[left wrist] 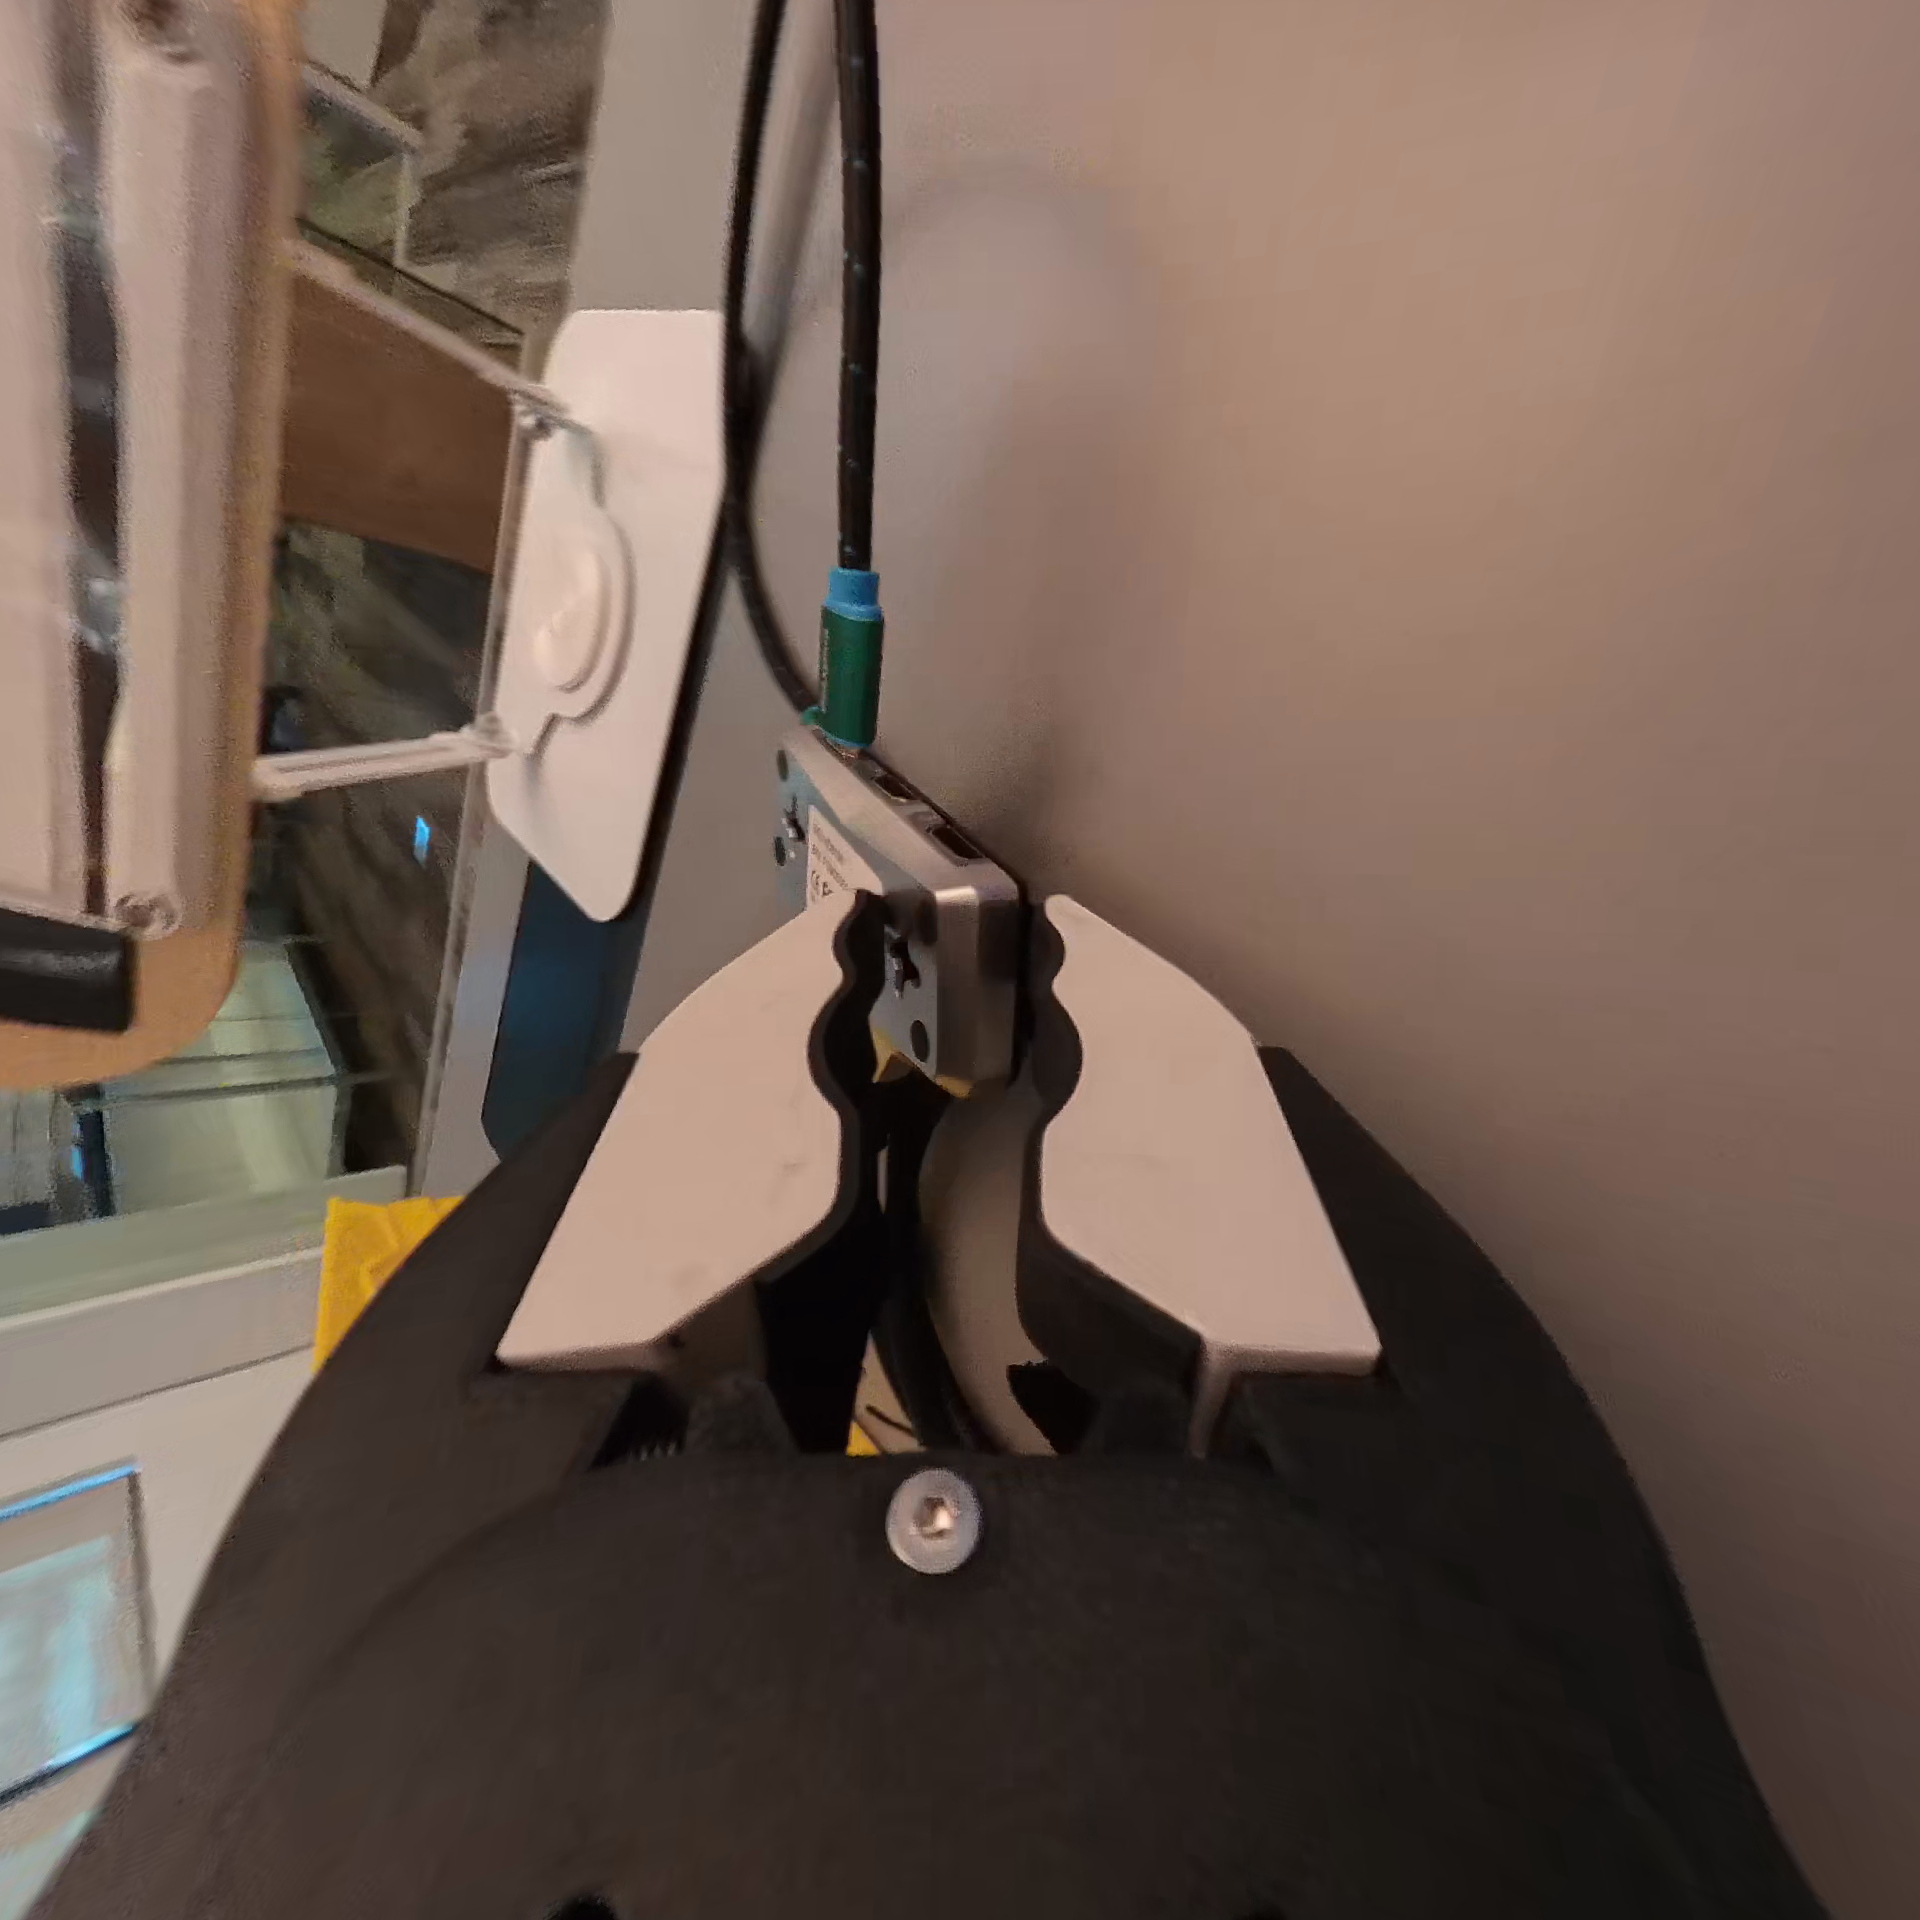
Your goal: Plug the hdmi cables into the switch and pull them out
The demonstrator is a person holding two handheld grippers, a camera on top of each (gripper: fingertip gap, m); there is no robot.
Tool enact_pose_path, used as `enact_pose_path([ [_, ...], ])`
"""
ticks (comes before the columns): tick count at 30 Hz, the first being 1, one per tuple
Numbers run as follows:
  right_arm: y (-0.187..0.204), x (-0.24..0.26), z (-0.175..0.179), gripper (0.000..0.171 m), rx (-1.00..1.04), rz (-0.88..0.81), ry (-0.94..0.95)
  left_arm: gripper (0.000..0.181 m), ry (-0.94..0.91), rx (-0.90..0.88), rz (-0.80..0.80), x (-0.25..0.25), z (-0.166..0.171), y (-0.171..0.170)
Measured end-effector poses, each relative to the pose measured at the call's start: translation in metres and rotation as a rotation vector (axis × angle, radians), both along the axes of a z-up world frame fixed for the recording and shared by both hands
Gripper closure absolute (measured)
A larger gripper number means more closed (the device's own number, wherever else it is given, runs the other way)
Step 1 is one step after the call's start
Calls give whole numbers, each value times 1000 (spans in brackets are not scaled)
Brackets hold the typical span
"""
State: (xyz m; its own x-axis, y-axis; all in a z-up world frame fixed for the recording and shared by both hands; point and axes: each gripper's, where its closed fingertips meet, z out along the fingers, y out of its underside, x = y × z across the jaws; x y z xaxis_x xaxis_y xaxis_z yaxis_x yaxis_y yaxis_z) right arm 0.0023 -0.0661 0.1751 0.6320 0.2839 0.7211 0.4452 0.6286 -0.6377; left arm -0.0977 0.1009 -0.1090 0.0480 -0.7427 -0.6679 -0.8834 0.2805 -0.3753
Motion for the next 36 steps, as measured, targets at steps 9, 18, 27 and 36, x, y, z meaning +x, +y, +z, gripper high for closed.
enact_pose_path([
  [9,12,7,-6,165,-96,11,55,162,-520,-572,58,2,66,-19],
  [18,54,2,-42,163,-301,-47,72,163,-472,-776,108,10,31,-29],
  [27,55,-1,-42,163,-306,-28,79,160,-240,-780,183,3,0,-27],
  [36,53,1,-40,163,-298,-28,78,159,-120,-779,147,15,-37,-26],
])
